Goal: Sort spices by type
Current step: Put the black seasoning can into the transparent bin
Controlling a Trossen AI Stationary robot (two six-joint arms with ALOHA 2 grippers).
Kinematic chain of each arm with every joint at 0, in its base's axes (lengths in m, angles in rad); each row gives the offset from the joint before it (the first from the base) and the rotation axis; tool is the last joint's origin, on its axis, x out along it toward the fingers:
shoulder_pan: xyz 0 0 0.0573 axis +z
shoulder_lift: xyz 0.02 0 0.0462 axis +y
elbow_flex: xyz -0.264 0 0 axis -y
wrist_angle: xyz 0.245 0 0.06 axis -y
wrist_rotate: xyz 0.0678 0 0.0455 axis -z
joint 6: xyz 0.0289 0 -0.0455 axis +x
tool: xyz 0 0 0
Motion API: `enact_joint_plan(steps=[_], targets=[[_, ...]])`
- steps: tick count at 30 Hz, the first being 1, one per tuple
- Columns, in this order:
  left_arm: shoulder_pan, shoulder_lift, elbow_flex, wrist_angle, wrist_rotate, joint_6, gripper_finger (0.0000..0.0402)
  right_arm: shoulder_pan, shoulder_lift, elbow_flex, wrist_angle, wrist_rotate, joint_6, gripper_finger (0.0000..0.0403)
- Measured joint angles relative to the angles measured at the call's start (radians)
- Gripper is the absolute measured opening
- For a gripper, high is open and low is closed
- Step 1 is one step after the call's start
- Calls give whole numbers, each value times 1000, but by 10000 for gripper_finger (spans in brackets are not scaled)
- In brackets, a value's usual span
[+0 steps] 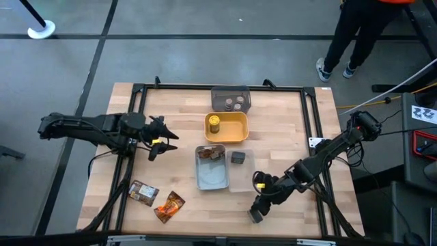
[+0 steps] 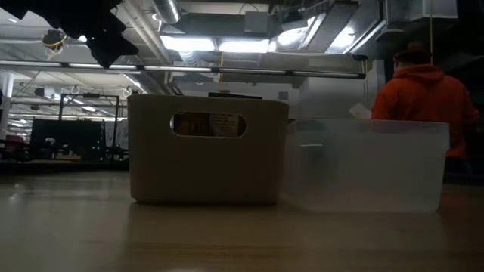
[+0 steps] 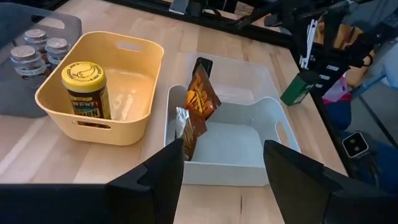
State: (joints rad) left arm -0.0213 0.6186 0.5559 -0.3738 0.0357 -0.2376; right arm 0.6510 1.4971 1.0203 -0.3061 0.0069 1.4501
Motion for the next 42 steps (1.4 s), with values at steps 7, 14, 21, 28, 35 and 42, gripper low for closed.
enact_joint_plan(steps=[7, 14, 21, 28, 35, 42], targets=[[1, -1, -27, 28, 0, -27, 205, 56, 9, 66, -89, 31, 93, 183], [0, -2, -57, 63, -3, -44, 203, 91, 106, 195, -309, 71, 148, 183], [-1, -2, -58, 63, -3, -25, 203, 89, 239, 310, -410, 68, 154, 183], [-21, -2, -58, 63, -4, -10, 205, 88, 319, 388, -458, 71, 178, 183], [-56, -2, -58, 62, -3, 13, 203, 88, 354, 403, -475, 88, 204, 183], [-84, -2, -58, 61, -3, 13, 203, 88, 382, 406, -464, 90, 204, 183]])
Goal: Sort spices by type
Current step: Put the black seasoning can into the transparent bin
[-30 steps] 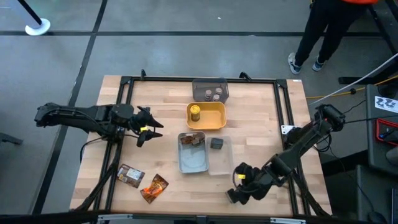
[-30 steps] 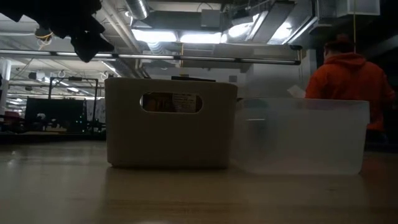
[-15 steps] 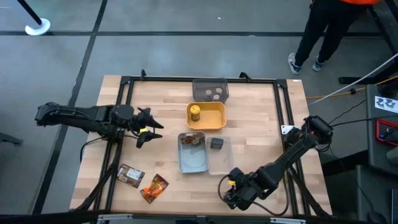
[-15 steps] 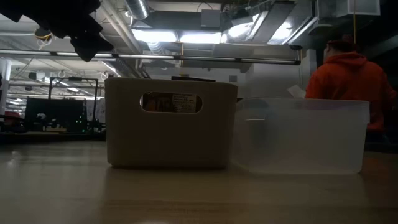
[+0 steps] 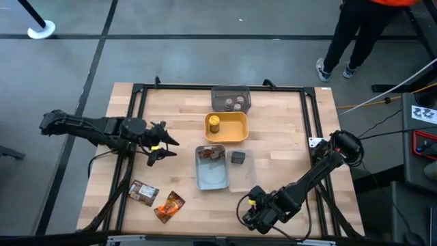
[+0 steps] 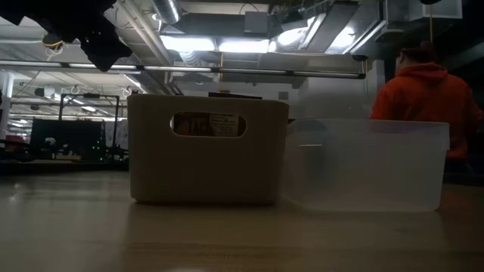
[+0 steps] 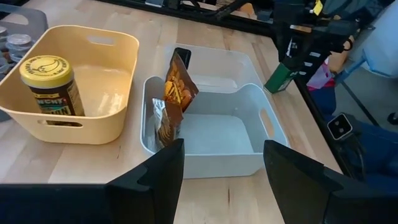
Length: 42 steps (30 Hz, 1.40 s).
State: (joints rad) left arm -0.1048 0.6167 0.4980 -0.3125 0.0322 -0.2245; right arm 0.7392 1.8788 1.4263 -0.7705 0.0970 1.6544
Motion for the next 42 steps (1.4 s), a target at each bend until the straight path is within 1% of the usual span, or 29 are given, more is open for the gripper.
enact_joint_plan(steps=[21, 23, 29, 42], targets=[[-12, 0, 0, 1, 0, 0, 203, 0, 2, -2, 5, 14, -8, 183], [-12, 0, 0, 1, 0, -1, 203, 0, 3, 8, -18, 20, -9, 183], [-12, 0, 0, 1, 0, -3, 205, 0, 9, 81, -157, 48, -10, 183], [-12, 0, 0, -11, 0, -3, 204, 0, 12, 88, -148, 50, -4, 183]])
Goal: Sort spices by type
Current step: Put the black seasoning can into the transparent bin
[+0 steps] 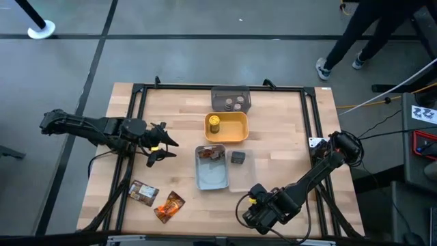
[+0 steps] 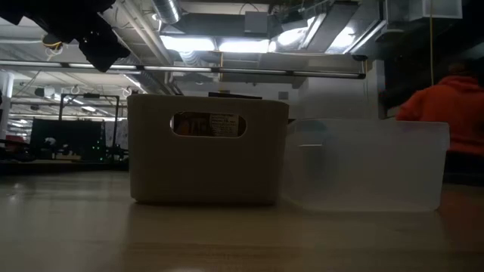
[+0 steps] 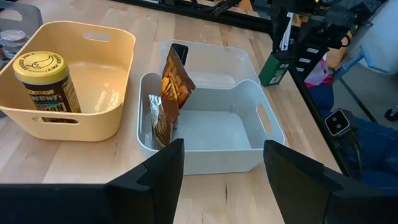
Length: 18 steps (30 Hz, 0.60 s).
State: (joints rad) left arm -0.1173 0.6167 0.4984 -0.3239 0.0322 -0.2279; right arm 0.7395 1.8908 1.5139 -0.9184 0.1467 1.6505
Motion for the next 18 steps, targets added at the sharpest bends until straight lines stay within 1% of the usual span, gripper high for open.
enact_joint_plan(steps=[8, 18], targets=[[0, 0, 0, -10, 0, 0, 205, 0, 0, 0, -1, 19, 4, 183], [0, 0, 0, -9, 0, 0, 205, 0, 0, 1, -9, 18, 6, 183]])
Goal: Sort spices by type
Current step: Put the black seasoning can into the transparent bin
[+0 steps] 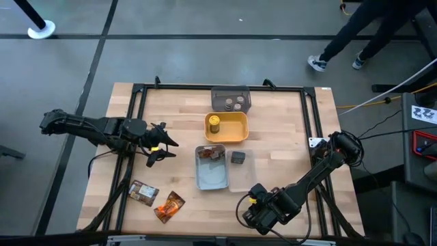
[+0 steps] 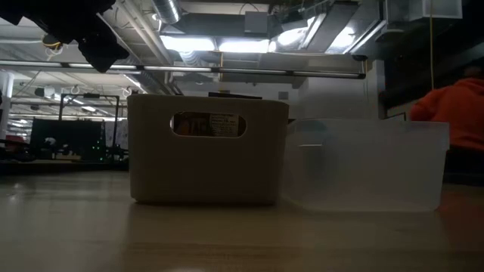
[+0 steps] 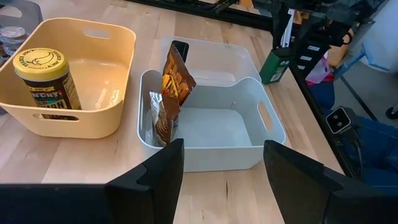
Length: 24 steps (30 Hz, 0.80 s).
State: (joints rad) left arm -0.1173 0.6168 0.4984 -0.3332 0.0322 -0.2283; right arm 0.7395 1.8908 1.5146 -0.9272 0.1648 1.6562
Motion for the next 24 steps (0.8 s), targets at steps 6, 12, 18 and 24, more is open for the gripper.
enact_joint_plan(steps=[6, 12, 18, 24], targets=[[0, 0, 0, 0, 0, 0, 205, 0, 0, 7, -8, -1, 0, 183], [0, 0, 0, 0, 0, -5, 205, 1, 0, 66, -89, 7, 0, 183], [0, 0, 0, 0, 0, -6, 205, 1, 5, 71, -89, 3, 19, 183], [0, 0, 0, -2, 0, -8, 205, 1, 20, 71, -80, -20, 23, 183]])
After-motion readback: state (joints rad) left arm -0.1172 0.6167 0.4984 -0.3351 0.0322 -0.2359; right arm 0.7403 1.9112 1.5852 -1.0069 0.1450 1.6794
